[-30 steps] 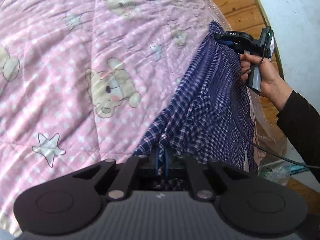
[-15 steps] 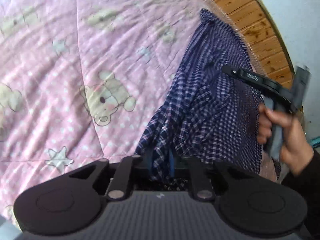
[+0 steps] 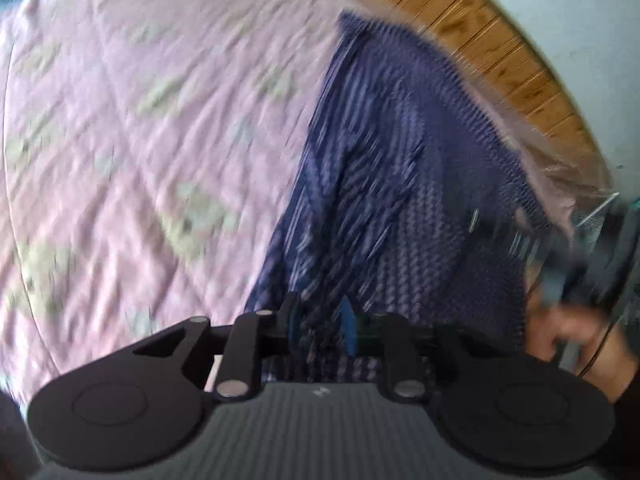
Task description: Fold clothes
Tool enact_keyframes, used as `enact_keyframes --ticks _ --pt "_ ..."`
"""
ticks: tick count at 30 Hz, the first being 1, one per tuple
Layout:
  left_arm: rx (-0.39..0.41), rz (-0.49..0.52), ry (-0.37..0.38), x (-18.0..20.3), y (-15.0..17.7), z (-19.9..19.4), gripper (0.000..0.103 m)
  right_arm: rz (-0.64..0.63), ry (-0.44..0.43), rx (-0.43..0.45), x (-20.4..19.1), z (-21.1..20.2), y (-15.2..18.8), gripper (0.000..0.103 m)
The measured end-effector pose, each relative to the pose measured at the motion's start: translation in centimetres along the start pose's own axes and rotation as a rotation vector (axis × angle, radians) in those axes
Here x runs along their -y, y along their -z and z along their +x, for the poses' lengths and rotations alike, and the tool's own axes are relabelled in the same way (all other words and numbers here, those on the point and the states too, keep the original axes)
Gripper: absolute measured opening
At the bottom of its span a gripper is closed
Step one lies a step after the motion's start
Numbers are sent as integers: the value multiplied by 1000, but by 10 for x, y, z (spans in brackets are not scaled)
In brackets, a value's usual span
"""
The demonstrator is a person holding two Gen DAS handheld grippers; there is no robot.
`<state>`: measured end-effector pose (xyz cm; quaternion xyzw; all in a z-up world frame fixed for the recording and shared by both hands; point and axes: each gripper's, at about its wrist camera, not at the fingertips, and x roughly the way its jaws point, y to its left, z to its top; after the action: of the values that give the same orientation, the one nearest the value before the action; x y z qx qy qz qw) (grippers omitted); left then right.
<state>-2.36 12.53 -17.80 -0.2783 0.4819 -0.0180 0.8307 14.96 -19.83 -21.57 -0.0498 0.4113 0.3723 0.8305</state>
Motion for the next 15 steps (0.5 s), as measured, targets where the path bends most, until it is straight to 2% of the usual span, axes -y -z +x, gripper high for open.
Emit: enact_keyframes --ticks 3,6,8,10,12,13,15 --pt "-46 40 67 0 -15 24 23 86 88 -76 13 3 37 44" --pt "-148 121 60 -3 -12 60 23 217 144 -51 20 -14 61 44" --pt "-192 144 56 -14 -4 73 18 286 195 -15 23 -35 68 46" --pt "-203 103 98 -25 -2 72 18 330 256 16 28 -54 77 47" --pt "-216 76 118 -29 -3 67 19 362 318 -17 41 -69 97 47" --pt "-217 85 113 -28 -3 61 20 391 325 -35 49 -74 111 45" --pt "-208 133 95 -22 -6 45 24 473 346 10 89 -97 121 45"
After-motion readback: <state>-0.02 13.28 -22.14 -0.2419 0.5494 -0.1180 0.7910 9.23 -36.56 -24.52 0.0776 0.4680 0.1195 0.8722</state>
